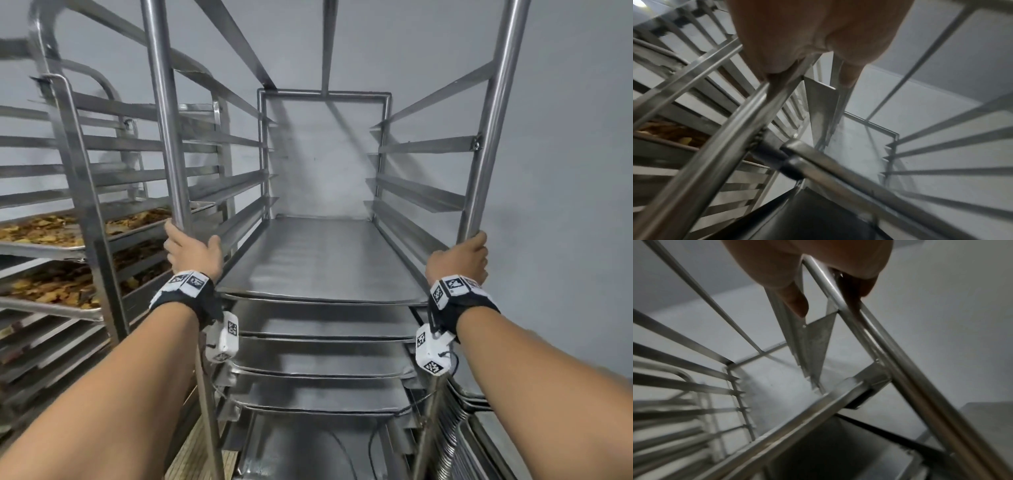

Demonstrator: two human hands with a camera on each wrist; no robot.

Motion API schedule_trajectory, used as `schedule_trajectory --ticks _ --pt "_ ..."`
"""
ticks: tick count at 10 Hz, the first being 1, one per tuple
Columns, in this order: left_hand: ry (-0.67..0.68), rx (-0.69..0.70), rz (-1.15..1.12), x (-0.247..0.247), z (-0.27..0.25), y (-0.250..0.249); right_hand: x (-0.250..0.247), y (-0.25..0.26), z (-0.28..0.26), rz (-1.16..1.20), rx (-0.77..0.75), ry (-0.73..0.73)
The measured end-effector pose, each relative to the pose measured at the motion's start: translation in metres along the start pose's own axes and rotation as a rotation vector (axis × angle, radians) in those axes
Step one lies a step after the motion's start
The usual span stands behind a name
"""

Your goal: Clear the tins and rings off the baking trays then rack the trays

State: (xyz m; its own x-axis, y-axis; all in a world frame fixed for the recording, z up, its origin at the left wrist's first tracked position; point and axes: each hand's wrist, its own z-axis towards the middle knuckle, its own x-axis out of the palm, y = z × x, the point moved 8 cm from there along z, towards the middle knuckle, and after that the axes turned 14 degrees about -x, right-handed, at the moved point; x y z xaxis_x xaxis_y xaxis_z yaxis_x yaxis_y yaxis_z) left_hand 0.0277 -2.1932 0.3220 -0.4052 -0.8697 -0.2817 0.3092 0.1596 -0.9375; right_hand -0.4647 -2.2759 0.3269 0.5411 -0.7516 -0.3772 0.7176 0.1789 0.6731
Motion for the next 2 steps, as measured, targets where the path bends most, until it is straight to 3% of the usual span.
schedule_trajectory --ticks 1,2 --pt "0.176 0.201 0.045 -0.003 -0.019 0.012 -0.017 0.016 -0.021 0.106 -0.081 -0.041" --pt "0.354 0.360 0.144 -0.014 -0.051 0.055 -0.060 0.059 -0.047 0.411 -0.376 -0.165"
